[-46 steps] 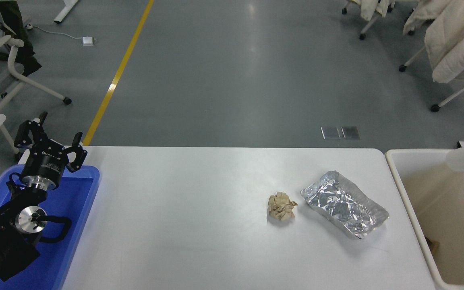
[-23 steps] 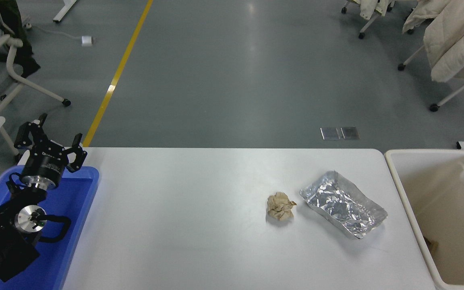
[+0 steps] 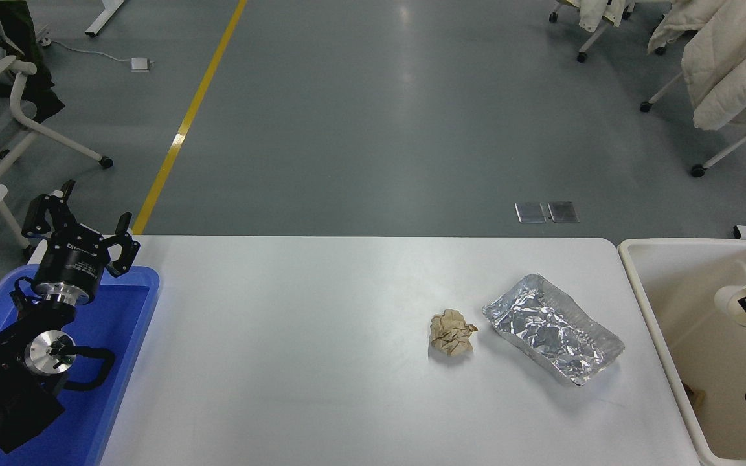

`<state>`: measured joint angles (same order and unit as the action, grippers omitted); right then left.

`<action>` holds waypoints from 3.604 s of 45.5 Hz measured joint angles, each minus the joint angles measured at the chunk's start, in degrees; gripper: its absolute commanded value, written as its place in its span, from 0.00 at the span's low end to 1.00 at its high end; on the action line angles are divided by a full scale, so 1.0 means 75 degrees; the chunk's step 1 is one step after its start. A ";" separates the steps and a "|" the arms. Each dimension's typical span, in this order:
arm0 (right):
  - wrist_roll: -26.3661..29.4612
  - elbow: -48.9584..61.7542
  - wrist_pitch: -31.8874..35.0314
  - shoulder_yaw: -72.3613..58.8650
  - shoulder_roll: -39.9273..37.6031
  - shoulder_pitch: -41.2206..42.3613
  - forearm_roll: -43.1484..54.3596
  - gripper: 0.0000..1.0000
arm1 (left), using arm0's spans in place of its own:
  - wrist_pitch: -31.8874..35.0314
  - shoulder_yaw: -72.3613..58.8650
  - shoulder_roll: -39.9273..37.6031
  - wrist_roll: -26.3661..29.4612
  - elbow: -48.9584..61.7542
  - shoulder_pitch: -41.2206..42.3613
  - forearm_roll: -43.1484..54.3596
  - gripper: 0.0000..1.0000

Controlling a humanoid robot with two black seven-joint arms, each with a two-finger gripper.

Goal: Clean the table surface

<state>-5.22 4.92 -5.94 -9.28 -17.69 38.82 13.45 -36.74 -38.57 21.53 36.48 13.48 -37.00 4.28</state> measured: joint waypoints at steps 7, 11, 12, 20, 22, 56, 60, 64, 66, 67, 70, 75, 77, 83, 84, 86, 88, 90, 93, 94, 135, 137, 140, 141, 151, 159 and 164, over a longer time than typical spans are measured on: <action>0.0003 0.0086 -0.0016 0.0084 0.0090 -0.0073 -0.0007 0.00 | 0.0000 0.0000 0.0000 0.0000 0.0001 0.0000 0.0002 1.00; 0.0003 0.0111 -0.0020 0.0140 0.0108 -0.0094 -0.0008 0.00 | 0.0000 0.0000 0.0000 0.0000 -0.0001 0.0000 0.0002 1.00; 0.0003 0.0116 -0.0021 0.0151 0.0108 -0.0098 -0.0009 0.00 | 0.0000 0.0000 0.0000 0.0000 -0.0001 0.0000 0.0003 1.00; 0.0016 0.0151 -0.0027 0.0227 0.0098 -0.0121 -0.0011 0.00 | 0.0000 0.0000 0.0000 0.0000 -0.0001 0.0000 0.0003 1.00; 0.0023 0.0160 -0.0031 0.0241 0.0097 -0.0122 -0.0012 0.00 | 0.0000 0.0000 0.0000 0.0000 -0.0001 0.0000 0.0003 1.00; 0.0083 0.0210 -0.0008 0.1128 -0.0027 0.0120 -0.0075 1.00 | 0.0000 0.0004 0.0000 0.0000 -0.0003 0.0000 0.0003 1.00; 0.0081 0.0213 -0.0008 0.1149 -0.0066 0.0214 -0.0078 1.00 | 0.0000 0.0004 0.0000 0.0000 -0.0003 0.0000 0.0004 1.00; 0.0068 0.0216 -0.0008 0.1171 -0.0149 0.0308 -0.0086 1.00 | 0.0000 0.0005 0.0000 0.0000 -0.0004 0.0000 0.0004 1.00; 0.0061 0.0216 -0.0006 0.1177 -0.0190 0.0360 -0.0097 1.00 | 0.0001 0.0005 0.0000 0.0000 -0.0004 0.0000 0.0004 1.00; 0.0057 0.0216 -0.0004 0.1178 -0.0207 0.0383 -0.0099 1.00 | 0.0001 0.0005 0.0000 0.0000 -0.0004 0.0000 0.0004 1.00; 0.0046 0.0216 0.0014 0.1187 -0.0267 0.0462 -0.0107 1.00 | 0.0003 0.0005 0.0000 0.0000 -0.0004 0.0000 0.0004 1.00; 0.0034 0.0208 0.0040 0.1205 -0.0373 0.0561 -0.0120 1.00 | 0.0003 0.0005 0.0000 0.0000 -0.0004 0.0000 0.0004 1.00; 0.0030 0.0200 0.0068 0.1222 -0.0419 0.0601 -0.0144 1.00 | 0.0003 0.0005 0.0000 0.0000 -0.0004 0.0000 0.0004 1.00; 0.0020 -0.0021 0.0130 0.1326 -0.0663 0.0668 -0.0312 1.00 | 0.0003 0.0005 0.0000 0.0000 -0.0003 0.0000 0.0004 1.00; 0.0017 -0.0110 0.0135 0.1347 -0.0727 0.0677 -0.0345 1.00 | 0.0003 0.0005 0.0000 0.0000 -0.0003 0.0000 0.0004 1.00; 0.0015 -0.0379 0.0139 0.1400 -0.0898 0.0687 -0.0415 1.00 | 0.0003 0.0004 0.0000 0.0000 -0.0002 0.0000 0.0004 1.00; 0.0014 -0.0741 0.0135 0.1490 -0.1145 0.0699 -0.0480 1.00 | 0.0003 0.0004 0.0000 0.0000 -0.0002 0.0000 0.0004 1.00; 0.0011 -0.1196 0.0132 0.1643 -0.1436 0.0719 -0.0537 1.00 | 0.0003 0.0004 0.0000 0.0000 -0.0002 0.0000 0.0004 1.00; 0.0007 -0.1853 0.0138 0.1946 -0.1821 0.0723 -0.0593 1.00 | 0.0003 0.0005 0.0000 0.0000 -0.0003 0.0000 0.0004 1.00; 0.0005 -0.2041 0.0143 0.2051 -0.1934 0.0722 -0.0608 1.00 | 0.0003 0.0004 0.0000 0.0000 -0.0003 0.0000 0.0004 1.00; -0.0193 -0.7701 0.1206 0.9033 -0.2301 -0.1934 0.0459 1.00 | 0.0000 0.0009 0.0000 0.0000 -0.0003 0.0000 0.0003 1.00; -0.0261 -0.7772 0.1303 0.9173 -0.2127 -0.1999 0.0700 1.00 | 0.0000 0.0009 0.0000 0.0000 -0.0004 0.0000 0.0004 1.00; -0.0376 -0.7859 0.1444 0.9313 -0.1879 -0.2065 0.0990 1.00 | 0.0000 0.0008 0.0000 0.0000 -0.0003 0.0000 0.0003 1.00; -0.0408 -0.7877 0.1481 0.9344 -0.1806 -0.2081 0.1060 1.00 | 0.0000 0.0008 0.0000 0.0000 -0.0003 0.0000 0.0003 1.00; -0.0688 -0.8143 0.1848 0.9589 -0.1002 -0.2216 0.1592 1.00 | 0.0000 0.0007 0.0000 0.0000 0.0001 0.0000 0.0003 1.00; -0.0761 -0.8228 0.1919 0.9675 -0.0598 -0.2251 0.1690 1.00 | 0.0000 0.0008 0.0000 0.0000 0.0001 0.0000 0.0003 1.00; -0.0782 -0.8289 0.1951 0.9701 -0.0412 -0.2265 0.1696 1.00 | 0.0000 0.0008 0.0000 0.0000 0.0000 0.0000 0.0003 1.00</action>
<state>-11.08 -57.25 8.70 63.48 -20.78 21.84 26.17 -36.74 -38.52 21.53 36.47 13.48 -37.00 4.31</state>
